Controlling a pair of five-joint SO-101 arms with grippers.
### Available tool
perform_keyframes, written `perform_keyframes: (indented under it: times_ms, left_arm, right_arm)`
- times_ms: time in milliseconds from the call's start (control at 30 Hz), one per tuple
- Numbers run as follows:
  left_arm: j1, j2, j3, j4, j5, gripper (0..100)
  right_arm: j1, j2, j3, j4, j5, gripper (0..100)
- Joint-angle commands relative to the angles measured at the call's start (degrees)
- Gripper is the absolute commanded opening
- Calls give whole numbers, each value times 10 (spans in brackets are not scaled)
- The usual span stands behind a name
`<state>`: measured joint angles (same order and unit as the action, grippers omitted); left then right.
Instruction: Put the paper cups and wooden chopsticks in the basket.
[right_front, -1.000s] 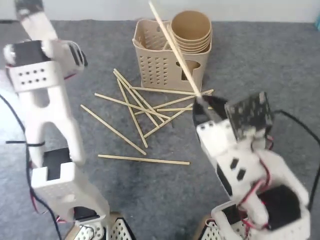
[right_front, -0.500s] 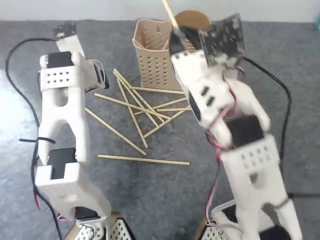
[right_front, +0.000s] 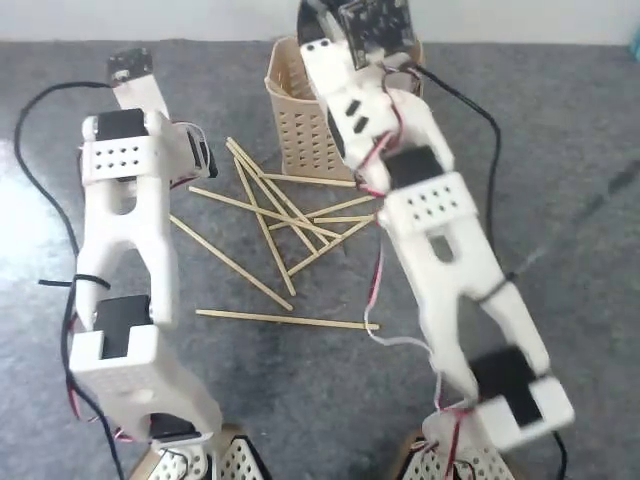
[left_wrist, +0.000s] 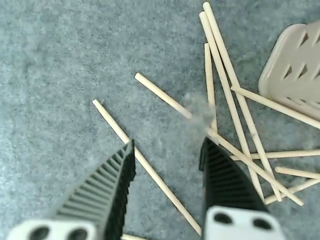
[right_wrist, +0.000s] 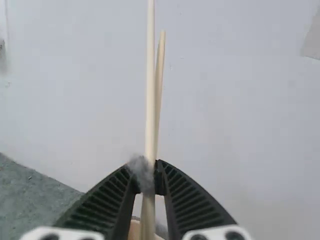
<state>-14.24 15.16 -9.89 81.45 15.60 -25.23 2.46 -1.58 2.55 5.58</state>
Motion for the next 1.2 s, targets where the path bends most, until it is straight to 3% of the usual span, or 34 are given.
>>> perform_keyframes:
  times_ms: [0, 133, 633, 833, 1033, 1167]
  left_arm:
    - [-5, -28, -2, -10, 4, 202]
    - [-11, -28, -2, -11, 4, 202]
    - [-25, -28, -1, -26, 4, 202]
    - [-25, -28, -1, -26, 4, 202]
    - [-26, -28, -1, -26, 4, 202]
    - [-26, -28, -2, -26, 4, 202]
  right_arm:
    - [2, 51, -51, -87, -65, 7]
    - [9, 113, -53, -172, -111, 7]
    - [4, 160, 128, -495, -112, 8]
    - [1, 175, 157, -516, -110, 23]
    - [0, 169, 156, -516, -109, 158]
    - [0, 128, 164, -506, -108, 147]
